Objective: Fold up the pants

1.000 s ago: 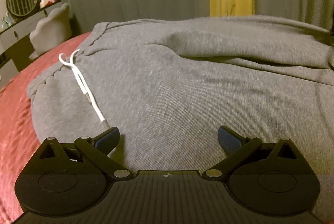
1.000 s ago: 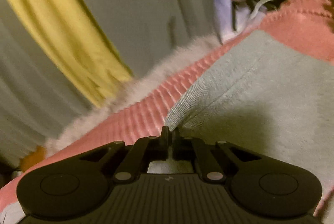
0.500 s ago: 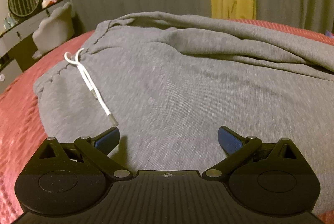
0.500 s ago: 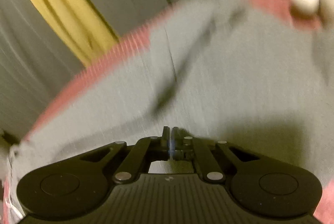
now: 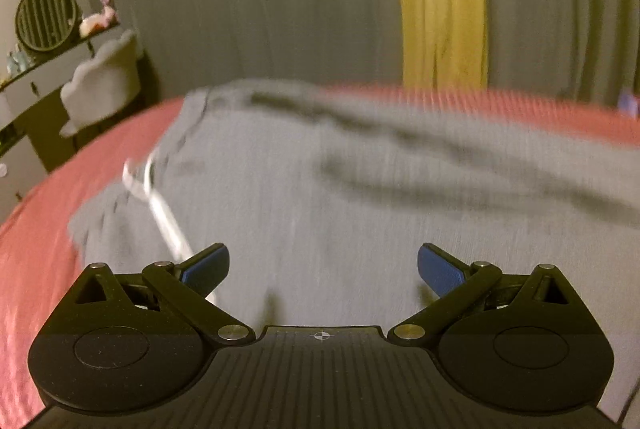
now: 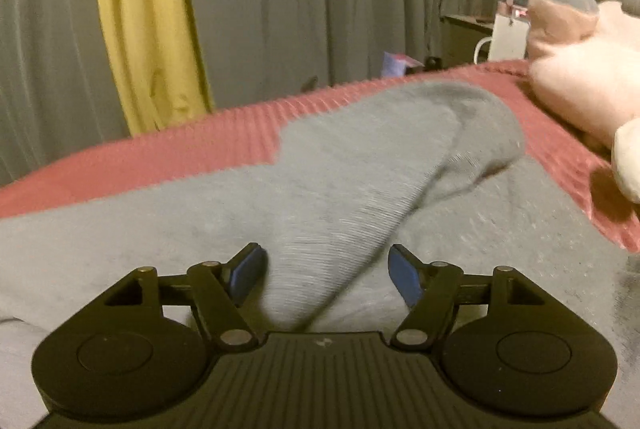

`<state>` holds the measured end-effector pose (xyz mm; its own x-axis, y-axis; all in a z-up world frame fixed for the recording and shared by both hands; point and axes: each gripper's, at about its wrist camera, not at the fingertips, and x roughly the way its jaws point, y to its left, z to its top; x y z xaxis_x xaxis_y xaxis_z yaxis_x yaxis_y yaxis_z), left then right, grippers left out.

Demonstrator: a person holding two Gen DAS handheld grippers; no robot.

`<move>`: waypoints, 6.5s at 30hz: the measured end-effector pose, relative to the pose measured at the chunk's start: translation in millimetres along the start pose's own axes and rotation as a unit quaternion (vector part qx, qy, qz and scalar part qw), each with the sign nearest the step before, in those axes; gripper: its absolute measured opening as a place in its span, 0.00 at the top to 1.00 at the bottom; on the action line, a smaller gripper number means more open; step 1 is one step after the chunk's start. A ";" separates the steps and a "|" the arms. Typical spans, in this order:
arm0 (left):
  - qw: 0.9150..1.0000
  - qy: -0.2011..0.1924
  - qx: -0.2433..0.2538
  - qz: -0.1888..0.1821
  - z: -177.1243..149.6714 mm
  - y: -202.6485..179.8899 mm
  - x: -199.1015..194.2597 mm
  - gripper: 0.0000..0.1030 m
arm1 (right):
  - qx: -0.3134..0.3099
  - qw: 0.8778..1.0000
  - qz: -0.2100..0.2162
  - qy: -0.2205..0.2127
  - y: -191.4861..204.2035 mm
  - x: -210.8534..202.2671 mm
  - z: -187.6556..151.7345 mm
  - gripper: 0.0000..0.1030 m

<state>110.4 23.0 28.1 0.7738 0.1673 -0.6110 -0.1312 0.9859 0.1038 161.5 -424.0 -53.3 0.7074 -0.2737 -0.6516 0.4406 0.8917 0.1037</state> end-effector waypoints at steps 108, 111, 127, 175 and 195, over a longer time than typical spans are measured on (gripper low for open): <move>0.947 0.125 -0.294 -0.026 -55.8 180.1 11.3 0.08 | 0.156 0.987 -0.005 0.039 -159.3 -124.6 -19.6 0.95; 0.946 0.124 -0.297 -0.028 -55.8 180.7 10.8 0.08 | 0.247 0.968 0.026 0.017 -186.5 -145.7 -23.0 0.95; 0.922 0.085 -0.377 -0.039 -59.5 209.0 5.6 0.10 | 0.275 0.961 -0.016 0.035 -198.8 -175.4 -61.3 0.16; 0.932 0.008 -0.358 0.063 -44.1 247.1 -49.9 0.06 | 0.399 0.913 0.056 0.070 -227.5 -154.6 -85.1 0.05; 0.948 0.150 -0.276 -0.040 -66.4 128.1 8.8 0.06 | 0.433 0.895 0.101 0.037 -230.6 -115.5 -84.2 0.64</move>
<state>59.2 150.7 -16.0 0.5945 0.0030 -0.8041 -0.4485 0.8312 -0.3286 -68.4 -567.7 -65.2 0.7962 -0.0854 -0.5990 0.5940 0.2983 0.7471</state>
